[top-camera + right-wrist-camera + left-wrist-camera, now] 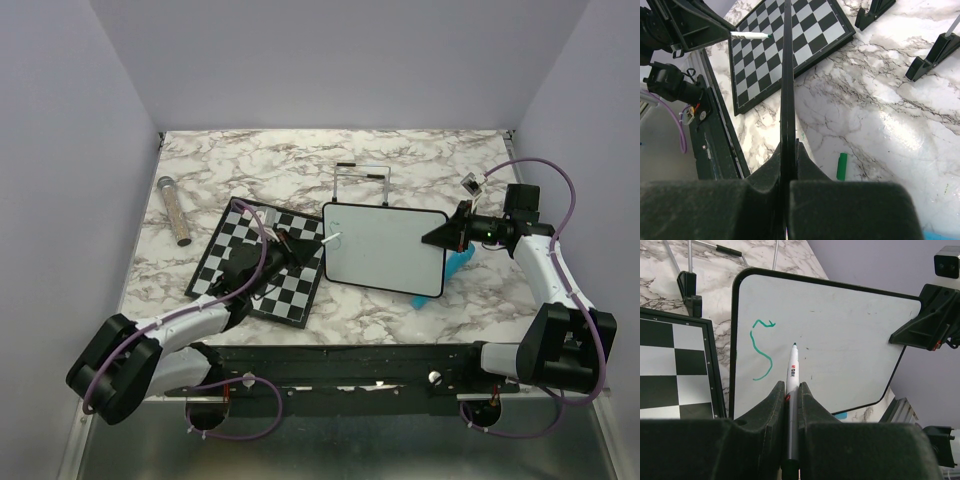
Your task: Write a sentence on the whiteboard
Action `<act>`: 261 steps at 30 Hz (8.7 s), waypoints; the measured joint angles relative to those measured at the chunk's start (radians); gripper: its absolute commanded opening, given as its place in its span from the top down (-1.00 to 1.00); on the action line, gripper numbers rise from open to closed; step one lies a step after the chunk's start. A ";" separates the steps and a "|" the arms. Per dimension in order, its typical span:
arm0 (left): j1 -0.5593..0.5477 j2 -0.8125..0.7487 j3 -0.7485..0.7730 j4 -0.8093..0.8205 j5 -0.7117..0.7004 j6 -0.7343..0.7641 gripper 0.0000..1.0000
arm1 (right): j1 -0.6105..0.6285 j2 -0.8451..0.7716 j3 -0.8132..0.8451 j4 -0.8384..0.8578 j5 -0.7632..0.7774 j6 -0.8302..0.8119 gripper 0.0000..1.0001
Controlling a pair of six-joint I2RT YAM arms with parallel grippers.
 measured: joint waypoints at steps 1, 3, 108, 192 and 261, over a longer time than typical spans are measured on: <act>-0.002 0.005 0.005 0.000 -0.001 0.000 1.00 | 0.000 0.000 0.000 0.000 0.000 0.000 0.99; -0.004 0.015 0.017 0.001 -0.006 0.001 1.00 | 0.000 0.000 0.000 0.000 0.000 0.000 0.99; -0.028 0.063 0.109 -0.230 -0.006 0.056 1.00 | 0.000 0.000 0.000 0.000 0.000 0.008 0.99; -0.001 0.119 0.163 -0.205 0.093 0.023 1.00 | 0.000 0.000 0.000 0.000 0.000 0.007 0.99; 0.001 0.211 0.267 -0.212 0.193 0.030 1.00 | 0.000 0.000 0.000 0.014 0.005 0.005 0.99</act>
